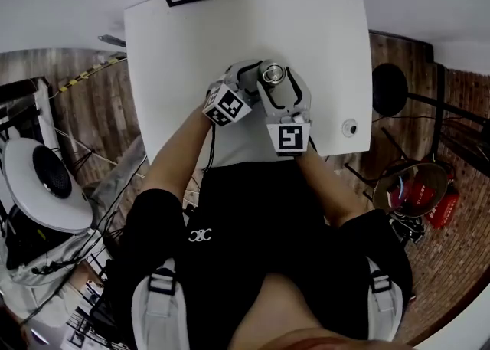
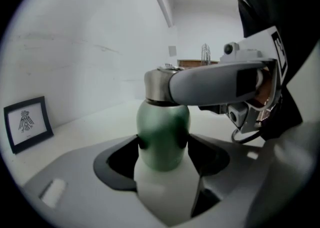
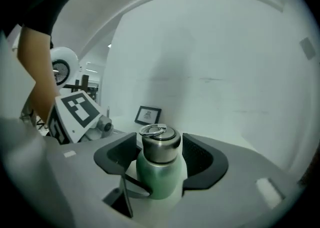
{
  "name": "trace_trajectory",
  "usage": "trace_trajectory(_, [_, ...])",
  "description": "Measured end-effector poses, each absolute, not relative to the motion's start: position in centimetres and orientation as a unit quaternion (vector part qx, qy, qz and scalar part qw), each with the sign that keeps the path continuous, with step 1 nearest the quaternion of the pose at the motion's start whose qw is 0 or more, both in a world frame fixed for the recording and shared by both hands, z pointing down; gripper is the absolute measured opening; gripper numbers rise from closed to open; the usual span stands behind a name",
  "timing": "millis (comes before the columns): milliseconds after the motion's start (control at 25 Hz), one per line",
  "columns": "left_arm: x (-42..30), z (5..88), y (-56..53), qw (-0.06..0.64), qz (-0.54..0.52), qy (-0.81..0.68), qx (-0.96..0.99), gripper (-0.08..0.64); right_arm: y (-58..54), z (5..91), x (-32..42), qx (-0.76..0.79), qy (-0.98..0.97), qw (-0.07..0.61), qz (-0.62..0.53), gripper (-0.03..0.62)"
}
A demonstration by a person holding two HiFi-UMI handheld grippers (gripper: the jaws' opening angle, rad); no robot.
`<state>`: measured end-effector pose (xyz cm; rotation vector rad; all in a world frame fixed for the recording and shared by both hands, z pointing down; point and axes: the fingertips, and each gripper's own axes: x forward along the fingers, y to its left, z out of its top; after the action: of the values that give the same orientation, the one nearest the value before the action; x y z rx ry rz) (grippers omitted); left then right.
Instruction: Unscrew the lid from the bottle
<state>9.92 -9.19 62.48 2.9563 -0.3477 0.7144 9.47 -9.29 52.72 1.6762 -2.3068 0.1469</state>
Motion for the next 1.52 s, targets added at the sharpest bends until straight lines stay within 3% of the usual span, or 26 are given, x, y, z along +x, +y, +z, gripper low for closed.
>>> trace_trajectory(360, [10.1, 62.3, -9.1, 0.042, 0.23, -0.106, 0.966, 0.362, -10.2, 52.5, 10.0, 0.587, -0.798, 0.096, 0.095, 0.25])
trace_trajectory(640, [10.1, 62.1, -9.3, 0.05, 0.223, -0.105, 0.968, 0.362, -10.4, 52.5, 9.3, 0.389, -0.908, 0.133, 0.079, 0.25])
trace_trajectory(880, [10.3, 61.7, -9.0, 0.037, 0.229, -0.102, 0.967, 0.362, -9.3, 52.4, 8.9, 0.11, -0.97, 0.215, 0.02, 0.25])
trace_trajectory(1200, [10.4, 61.8, -9.0, 0.028, 0.234, -0.103, 0.966, 0.362, -8.2, 54.2, 9.8, -0.181, -0.916, 0.352, -0.065, 0.25])
trace_trajectory(1360, [10.4, 61.7, -8.8, 0.028, 0.237, -0.105, 0.965, 0.362, -8.0, 54.2, 9.8, -0.228, -0.891, 0.382, -0.094, 0.252])
trace_trajectory(1520, [10.2, 61.8, -8.9, 0.029, 0.237, -0.102, 0.966, 0.362, -8.1, 54.3, 9.7, -0.157, -0.91, 0.378, -0.064, 0.253])
